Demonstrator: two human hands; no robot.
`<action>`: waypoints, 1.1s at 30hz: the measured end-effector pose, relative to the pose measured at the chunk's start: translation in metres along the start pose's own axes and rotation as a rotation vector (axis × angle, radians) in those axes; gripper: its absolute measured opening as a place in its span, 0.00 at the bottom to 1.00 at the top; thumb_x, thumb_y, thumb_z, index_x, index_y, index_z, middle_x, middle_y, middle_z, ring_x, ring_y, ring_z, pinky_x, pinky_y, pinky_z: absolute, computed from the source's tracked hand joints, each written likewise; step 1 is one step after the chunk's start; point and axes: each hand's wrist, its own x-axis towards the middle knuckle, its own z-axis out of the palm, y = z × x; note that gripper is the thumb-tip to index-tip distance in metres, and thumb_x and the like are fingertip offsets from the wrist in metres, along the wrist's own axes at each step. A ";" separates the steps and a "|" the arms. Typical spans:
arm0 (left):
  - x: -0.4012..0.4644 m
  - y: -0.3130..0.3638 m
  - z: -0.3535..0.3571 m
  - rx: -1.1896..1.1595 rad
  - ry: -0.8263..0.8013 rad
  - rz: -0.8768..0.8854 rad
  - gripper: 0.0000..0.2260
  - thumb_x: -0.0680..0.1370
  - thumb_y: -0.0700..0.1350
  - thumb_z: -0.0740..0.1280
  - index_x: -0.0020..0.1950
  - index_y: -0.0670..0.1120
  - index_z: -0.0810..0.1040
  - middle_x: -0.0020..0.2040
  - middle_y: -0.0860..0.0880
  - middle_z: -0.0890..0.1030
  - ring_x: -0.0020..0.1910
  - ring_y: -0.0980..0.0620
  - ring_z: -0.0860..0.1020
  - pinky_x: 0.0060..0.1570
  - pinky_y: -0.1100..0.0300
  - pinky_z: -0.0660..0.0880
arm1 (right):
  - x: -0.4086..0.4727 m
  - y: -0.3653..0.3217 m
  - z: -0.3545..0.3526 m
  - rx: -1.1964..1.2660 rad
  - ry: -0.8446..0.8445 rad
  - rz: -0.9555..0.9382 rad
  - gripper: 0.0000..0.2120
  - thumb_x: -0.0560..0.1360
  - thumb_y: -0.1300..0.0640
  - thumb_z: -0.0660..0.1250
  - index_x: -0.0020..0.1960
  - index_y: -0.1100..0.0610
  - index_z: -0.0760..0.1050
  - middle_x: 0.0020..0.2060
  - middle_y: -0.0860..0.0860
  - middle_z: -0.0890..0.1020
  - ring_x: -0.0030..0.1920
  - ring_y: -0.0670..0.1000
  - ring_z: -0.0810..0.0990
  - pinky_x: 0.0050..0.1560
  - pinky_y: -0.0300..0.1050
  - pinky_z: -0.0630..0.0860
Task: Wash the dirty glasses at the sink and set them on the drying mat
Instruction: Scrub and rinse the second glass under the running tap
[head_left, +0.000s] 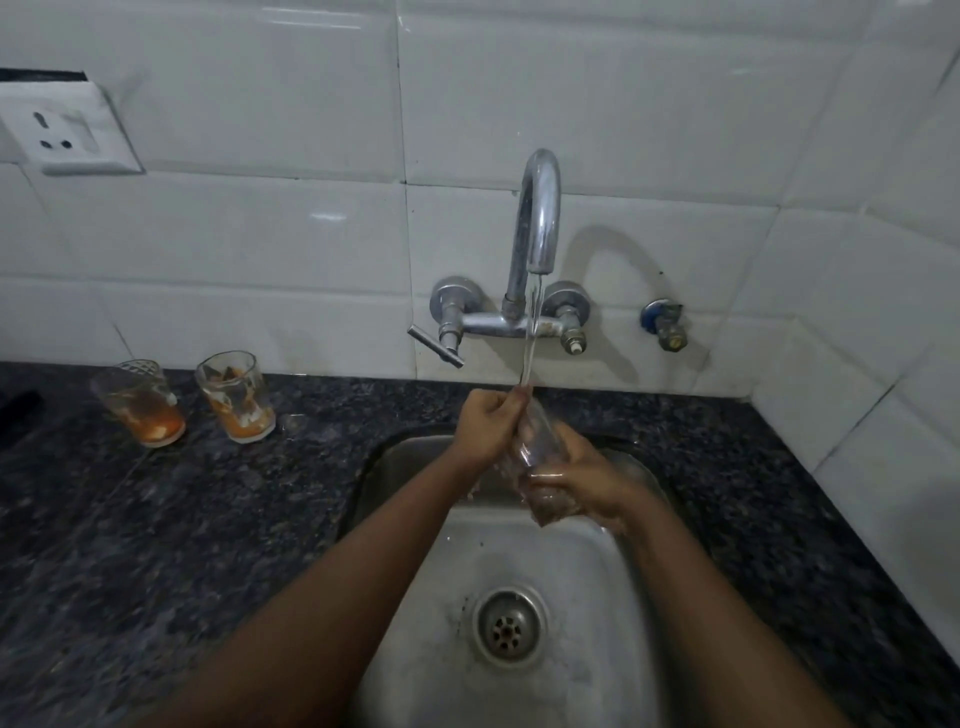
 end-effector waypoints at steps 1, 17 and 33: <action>0.003 -0.002 0.003 0.073 0.057 0.003 0.22 0.79 0.48 0.62 0.27 0.40 0.73 0.24 0.44 0.74 0.25 0.49 0.72 0.30 0.59 0.70 | 0.001 -0.004 0.011 -0.282 0.136 -0.052 0.37 0.66 0.63 0.74 0.70 0.54 0.61 0.47 0.51 0.79 0.41 0.48 0.80 0.40 0.41 0.79; 0.015 -0.001 0.000 0.446 0.083 -0.138 0.25 0.80 0.55 0.55 0.40 0.36 0.79 0.40 0.37 0.83 0.42 0.41 0.81 0.48 0.52 0.78 | 0.006 0.014 0.042 -0.800 0.360 -0.062 0.36 0.61 0.59 0.77 0.63 0.56 0.62 0.50 0.56 0.79 0.42 0.52 0.83 0.39 0.45 0.78; 0.006 0.003 0.001 0.348 0.008 -0.003 0.25 0.81 0.54 0.55 0.41 0.35 0.79 0.37 0.36 0.81 0.37 0.40 0.79 0.42 0.52 0.76 | 0.005 0.010 0.033 -0.413 0.237 -0.025 0.43 0.61 0.60 0.78 0.70 0.54 0.59 0.55 0.54 0.79 0.53 0.56 0.80 0.50 0.50 0.80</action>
